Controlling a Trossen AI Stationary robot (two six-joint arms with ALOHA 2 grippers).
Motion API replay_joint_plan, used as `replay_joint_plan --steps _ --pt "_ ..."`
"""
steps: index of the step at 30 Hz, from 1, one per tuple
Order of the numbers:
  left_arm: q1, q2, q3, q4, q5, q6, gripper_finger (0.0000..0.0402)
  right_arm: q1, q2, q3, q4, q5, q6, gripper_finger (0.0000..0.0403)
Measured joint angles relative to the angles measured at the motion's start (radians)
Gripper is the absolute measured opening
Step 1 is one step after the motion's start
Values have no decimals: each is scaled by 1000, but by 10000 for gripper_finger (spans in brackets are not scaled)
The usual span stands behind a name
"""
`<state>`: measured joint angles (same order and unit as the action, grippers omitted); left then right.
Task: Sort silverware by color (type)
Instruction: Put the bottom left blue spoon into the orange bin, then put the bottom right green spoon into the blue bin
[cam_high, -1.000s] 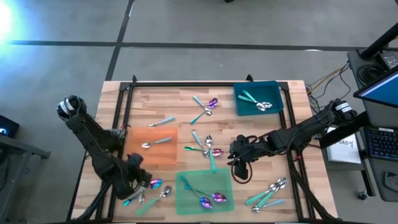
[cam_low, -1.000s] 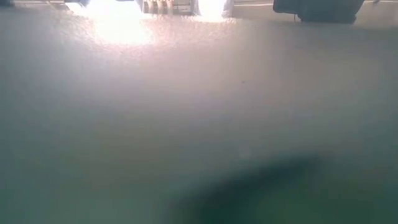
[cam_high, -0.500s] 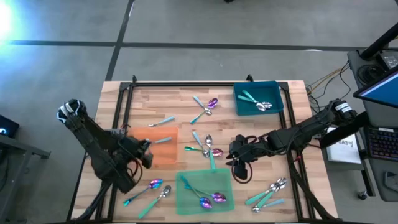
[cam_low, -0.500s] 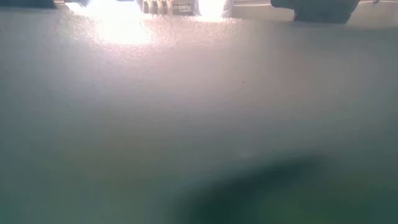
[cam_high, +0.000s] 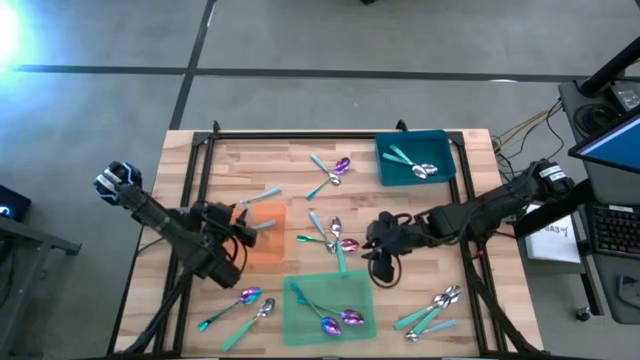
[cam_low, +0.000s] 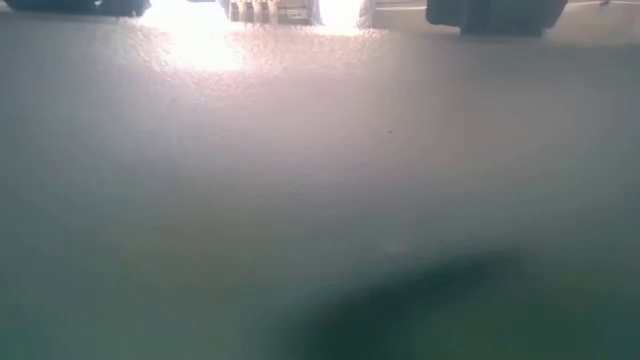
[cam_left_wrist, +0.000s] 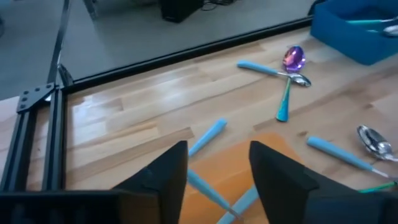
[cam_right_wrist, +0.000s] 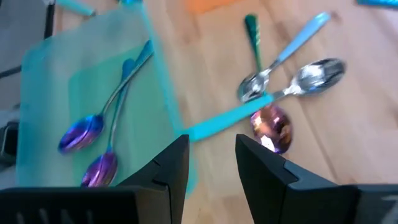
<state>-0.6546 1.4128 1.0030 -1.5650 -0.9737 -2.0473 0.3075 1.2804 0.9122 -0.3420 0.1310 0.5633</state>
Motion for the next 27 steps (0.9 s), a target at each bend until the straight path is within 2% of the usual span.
replay_joint_plan --steps 5,13,17,21,27 --pt "1 0 -4 1 18 -5 184 -91 0 36 11 0 3 121" --pt "2 0 -9 25 18 -31 178 -283 0 135 61 1 10 121" --pt "10 0 -9 28 14 -58 175 -367 0 183 55 1 110 121" --pt "11 0 -9 31 13 -121 175 -405 13 230 8 -2 177 121" --pt "12 0 -9 46 -48 -153 175 -401 48 265 -106 -62 112 121"
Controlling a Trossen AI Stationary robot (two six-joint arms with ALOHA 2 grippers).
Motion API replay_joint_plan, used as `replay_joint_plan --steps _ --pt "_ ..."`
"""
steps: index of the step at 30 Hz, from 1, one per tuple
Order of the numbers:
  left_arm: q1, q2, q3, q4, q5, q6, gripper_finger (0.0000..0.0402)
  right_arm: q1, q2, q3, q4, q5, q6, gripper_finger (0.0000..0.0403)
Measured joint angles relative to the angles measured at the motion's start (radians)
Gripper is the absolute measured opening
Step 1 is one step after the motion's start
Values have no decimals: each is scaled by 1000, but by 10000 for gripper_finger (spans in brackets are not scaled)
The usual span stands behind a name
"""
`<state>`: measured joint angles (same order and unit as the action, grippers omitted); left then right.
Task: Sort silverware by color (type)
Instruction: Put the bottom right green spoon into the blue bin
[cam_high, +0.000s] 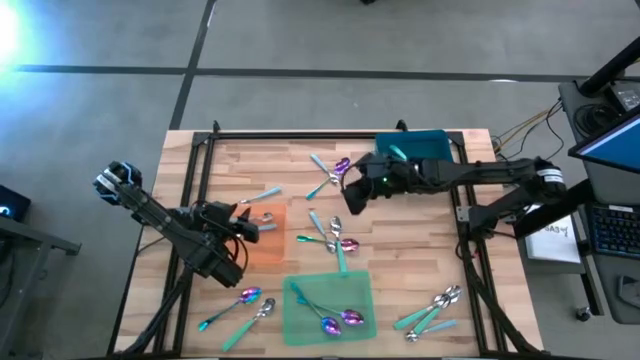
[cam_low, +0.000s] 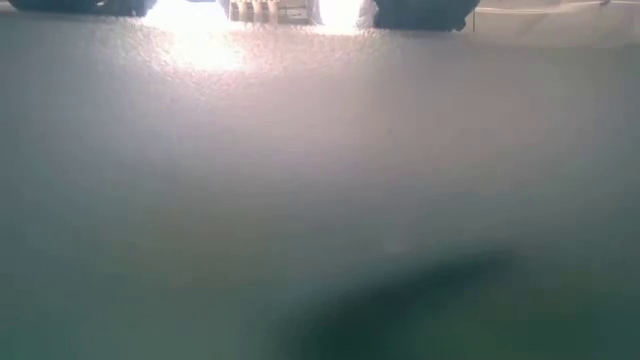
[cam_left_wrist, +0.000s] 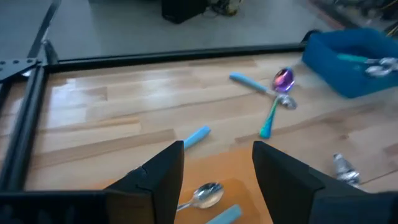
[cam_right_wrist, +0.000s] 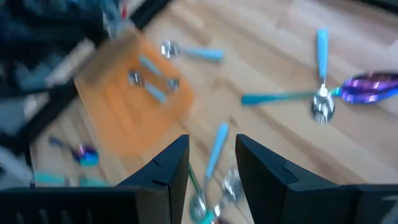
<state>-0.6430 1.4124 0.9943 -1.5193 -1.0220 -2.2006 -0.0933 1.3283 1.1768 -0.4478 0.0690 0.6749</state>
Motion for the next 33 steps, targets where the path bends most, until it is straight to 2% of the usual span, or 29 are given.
replay_joint_plan --steps 6,13,18,22,27,33 --pt "0 0 0 9 -24 -6 175 7 11 -11 -176 -61 -145 121" --pt "-2 0 0 20 -18 45 175 50 11 -24 -454 -185 -344 121" --pt "-2 -1 0 20 -16 49 175 109 11 -26 -564 -185 -325 121" --pt "-2 -1 0 40 -13 95 175 185 11 -28 -650 -195 -247 121" --pt "-2 -1 0 86 -7 189 175 316 11 -56 -647 -285 -203 121" --pt "-2 -1 0 95 -8 230 175 486 15 -103 -584 -287 -204 121"
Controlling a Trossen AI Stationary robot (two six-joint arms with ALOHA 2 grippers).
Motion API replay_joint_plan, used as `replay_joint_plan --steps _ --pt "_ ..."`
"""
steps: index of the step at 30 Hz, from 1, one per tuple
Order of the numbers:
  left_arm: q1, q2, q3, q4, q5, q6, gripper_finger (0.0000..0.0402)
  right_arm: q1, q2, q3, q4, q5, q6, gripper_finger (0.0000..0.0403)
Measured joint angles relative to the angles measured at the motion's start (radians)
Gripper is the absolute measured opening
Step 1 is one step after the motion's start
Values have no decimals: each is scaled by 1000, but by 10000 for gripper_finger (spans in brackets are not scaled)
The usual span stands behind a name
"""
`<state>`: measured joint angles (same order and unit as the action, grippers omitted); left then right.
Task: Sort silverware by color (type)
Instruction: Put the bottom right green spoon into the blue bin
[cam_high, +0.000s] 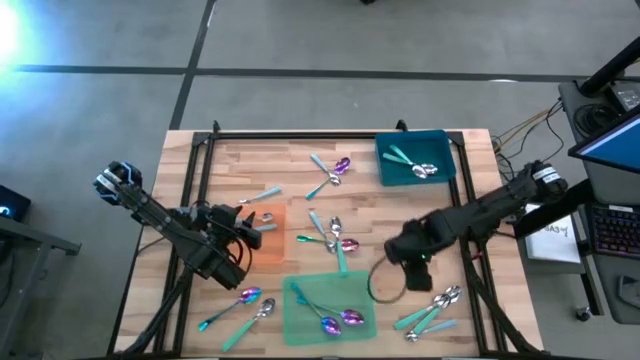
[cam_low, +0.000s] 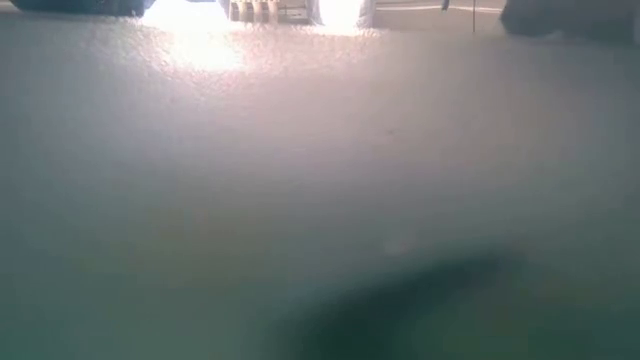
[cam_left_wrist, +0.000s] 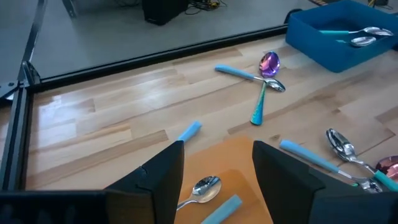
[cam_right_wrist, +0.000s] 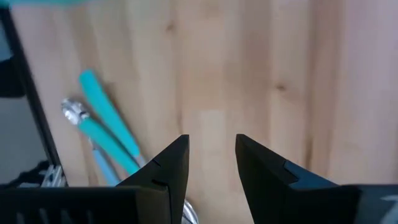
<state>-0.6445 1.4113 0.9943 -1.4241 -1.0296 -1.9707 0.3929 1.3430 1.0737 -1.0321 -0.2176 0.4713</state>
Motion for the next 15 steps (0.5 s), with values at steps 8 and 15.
replay_joint_plan --steps 8,15 --pt "0 0 0 0 0 7 175 151 22 -30 198 9 0 121" --pt "0 0 0 5 0 7 175 259 129 -33 276 5 0 121"
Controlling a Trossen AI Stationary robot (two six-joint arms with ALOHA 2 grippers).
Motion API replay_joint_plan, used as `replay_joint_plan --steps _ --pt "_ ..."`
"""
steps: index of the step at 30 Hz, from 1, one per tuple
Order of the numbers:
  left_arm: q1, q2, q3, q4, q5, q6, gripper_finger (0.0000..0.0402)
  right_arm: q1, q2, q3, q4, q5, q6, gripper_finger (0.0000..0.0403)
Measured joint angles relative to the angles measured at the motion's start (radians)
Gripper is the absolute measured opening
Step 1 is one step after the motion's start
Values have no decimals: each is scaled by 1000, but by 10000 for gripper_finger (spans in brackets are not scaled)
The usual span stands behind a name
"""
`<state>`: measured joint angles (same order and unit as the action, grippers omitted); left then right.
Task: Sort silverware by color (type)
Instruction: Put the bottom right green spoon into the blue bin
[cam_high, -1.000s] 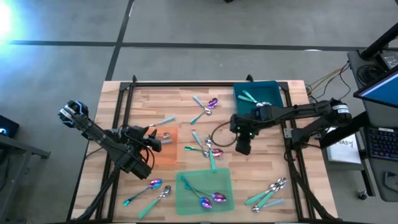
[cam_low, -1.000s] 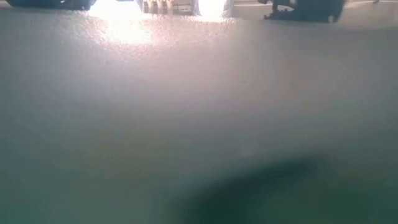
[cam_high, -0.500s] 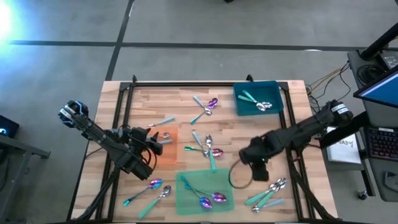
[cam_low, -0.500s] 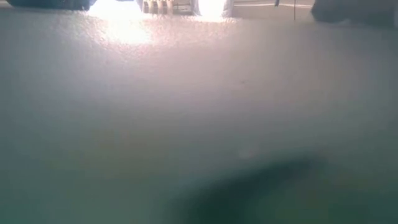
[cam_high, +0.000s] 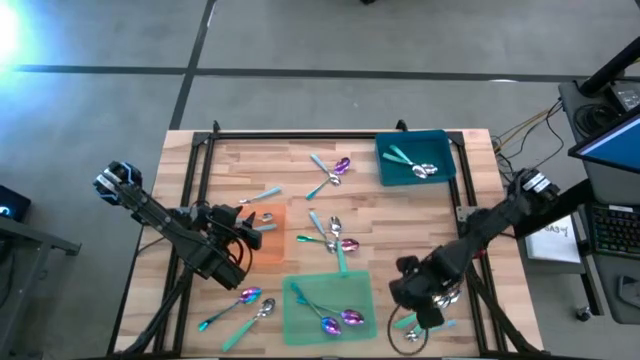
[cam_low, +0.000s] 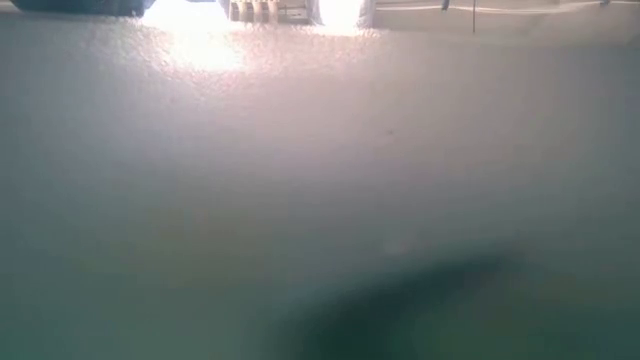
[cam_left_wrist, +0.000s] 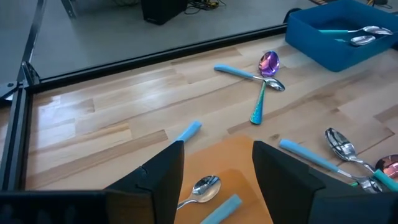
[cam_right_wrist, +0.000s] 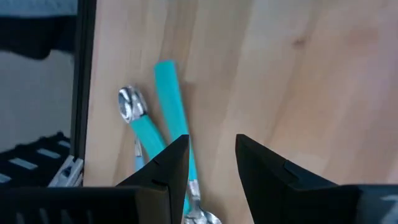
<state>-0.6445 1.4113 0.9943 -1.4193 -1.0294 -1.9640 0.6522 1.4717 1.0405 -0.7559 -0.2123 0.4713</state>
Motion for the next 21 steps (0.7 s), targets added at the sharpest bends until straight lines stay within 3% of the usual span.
replay_joint_plan --steps 8,21 --pt "0 0 0 16 0 0 175 83 98 0 59 -5 0 121" --pt "0 0 0 28 0 -8 175 100 185 0 75 -51 0 121"
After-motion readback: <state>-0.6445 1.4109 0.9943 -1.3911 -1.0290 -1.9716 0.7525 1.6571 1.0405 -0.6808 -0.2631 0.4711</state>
